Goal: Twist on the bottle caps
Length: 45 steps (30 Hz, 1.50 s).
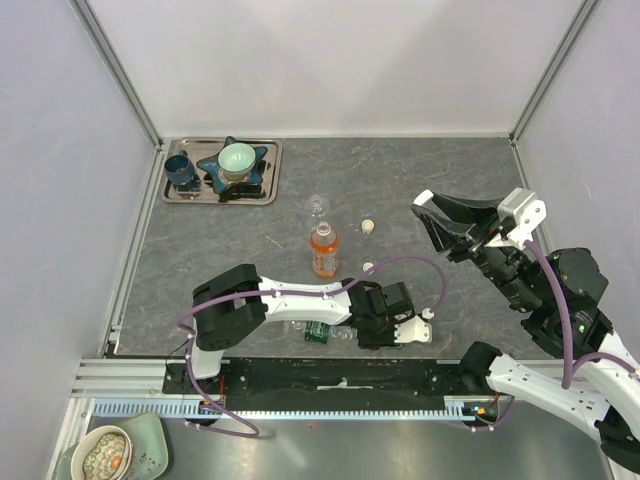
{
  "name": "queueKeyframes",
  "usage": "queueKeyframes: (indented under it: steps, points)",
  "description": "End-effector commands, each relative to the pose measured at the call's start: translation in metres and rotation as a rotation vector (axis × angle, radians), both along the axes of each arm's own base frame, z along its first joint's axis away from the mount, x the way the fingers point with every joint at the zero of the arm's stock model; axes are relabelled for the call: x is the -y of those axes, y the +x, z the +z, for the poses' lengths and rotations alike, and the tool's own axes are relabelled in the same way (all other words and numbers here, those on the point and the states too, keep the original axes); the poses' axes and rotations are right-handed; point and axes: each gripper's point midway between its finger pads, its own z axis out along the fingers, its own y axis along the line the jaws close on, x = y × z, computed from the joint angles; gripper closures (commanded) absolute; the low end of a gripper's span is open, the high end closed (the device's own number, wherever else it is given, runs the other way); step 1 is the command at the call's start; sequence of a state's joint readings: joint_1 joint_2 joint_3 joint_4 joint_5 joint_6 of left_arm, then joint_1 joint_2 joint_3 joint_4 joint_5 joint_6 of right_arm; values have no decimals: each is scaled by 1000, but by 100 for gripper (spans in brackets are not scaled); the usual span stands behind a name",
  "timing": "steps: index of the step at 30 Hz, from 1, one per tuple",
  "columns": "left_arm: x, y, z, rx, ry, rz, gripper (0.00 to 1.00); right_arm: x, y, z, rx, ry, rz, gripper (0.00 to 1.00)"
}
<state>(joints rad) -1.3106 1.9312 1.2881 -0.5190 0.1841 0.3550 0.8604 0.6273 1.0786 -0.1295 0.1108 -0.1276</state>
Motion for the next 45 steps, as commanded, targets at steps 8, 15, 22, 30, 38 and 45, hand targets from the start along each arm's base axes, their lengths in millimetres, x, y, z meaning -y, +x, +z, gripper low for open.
queueKeyframes:
  steps: [8, 15, 22, 30, 38, 45]
  points:
    - [12, 4, 39, 64, -102, -25, 1, 2, -4, 20, 24, 28, 8, 68]
    - [-9, 0, 62, 81, -87, -46, 1, 0, -3, 19, 19, 16, 10, 66]
    - [-57, 15, 64, 214, -10, -78, 1, -3, -4, 19, 21, 9, 24, 66]
    - [-108, 39, 54, 283, 53, -59, 1, -9, -4, 17, 12, -4, 48, 65]
    - [-125, 59, 38, 319, 53, -52, 1, -12, -5, 17, 12, -3, 61, 65]
    - [-130, 41, 23, 232, 45, -85, 1, -13, -4, 16, 8, -5, 62, 66]
